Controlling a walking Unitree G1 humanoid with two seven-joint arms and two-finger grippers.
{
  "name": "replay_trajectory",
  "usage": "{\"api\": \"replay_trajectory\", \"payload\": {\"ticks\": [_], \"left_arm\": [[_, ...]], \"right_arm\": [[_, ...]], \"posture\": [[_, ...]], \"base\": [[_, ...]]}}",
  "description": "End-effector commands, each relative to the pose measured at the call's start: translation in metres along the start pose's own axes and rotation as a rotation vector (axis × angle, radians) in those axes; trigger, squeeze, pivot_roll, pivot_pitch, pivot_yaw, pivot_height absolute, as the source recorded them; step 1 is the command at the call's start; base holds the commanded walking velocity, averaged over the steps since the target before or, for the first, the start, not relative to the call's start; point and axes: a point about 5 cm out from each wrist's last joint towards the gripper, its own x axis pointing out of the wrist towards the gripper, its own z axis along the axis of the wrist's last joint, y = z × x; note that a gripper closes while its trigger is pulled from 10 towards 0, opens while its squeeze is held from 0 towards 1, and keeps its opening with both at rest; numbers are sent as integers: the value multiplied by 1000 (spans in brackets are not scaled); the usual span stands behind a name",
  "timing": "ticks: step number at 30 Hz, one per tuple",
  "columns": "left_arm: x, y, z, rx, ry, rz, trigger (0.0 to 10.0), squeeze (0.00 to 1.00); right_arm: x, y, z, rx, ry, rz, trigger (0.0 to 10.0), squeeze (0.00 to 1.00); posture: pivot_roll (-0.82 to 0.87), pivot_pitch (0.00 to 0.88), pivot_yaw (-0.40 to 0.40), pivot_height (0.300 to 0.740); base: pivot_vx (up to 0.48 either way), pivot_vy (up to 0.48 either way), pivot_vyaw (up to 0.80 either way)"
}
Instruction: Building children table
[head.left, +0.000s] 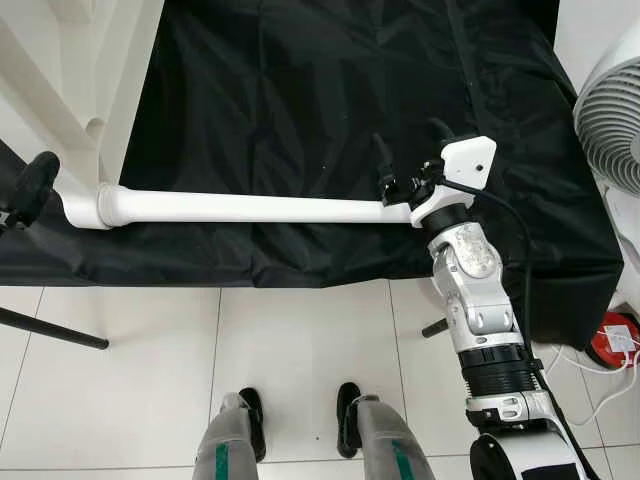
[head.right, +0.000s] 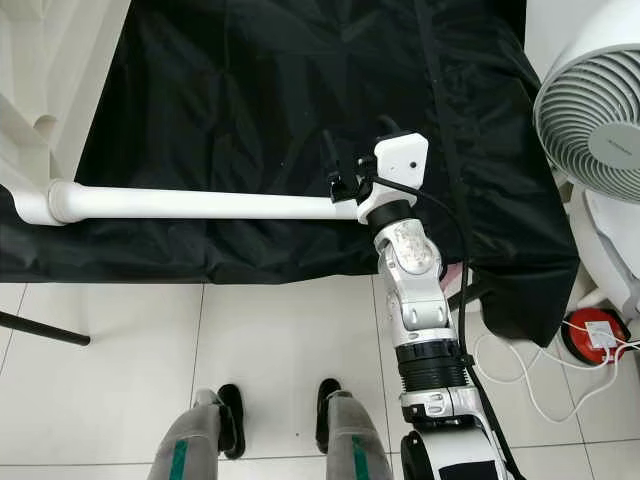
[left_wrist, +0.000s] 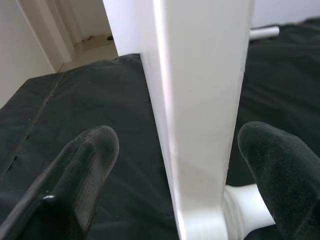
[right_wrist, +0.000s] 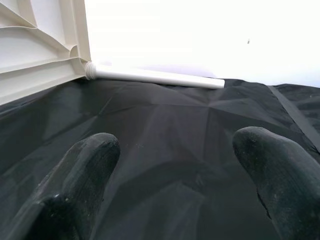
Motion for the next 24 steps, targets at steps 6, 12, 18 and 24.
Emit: {"api": "replay_trajectory", "payload": {"ticks": [6,12,18,24], "left_arm": [[-17,-32,-21,-154,169,-168,10000,0],[-14,-51,-39,-253,237,-237,10000,0],[-13,-59,-58,-302,290,-236,10000,0],[-31,-95,-85,-434,434,-319,10000,0]], "right_arm": [[3,6,-4,17,-2,25,10000,0],[6,5,-7,24,10,14,10000,0],[0,-3,-20,2,105,-51,10000,0],[-11,-11,-24,7,155,-131,10000,0]], "posture": [[19,242,15,740],[22,216,13,740],[-6,168,36,740],[-17,146,40,740]], "base": [[0,0,0],[0,0,0],[0,0,0],[0,0,0]]}}
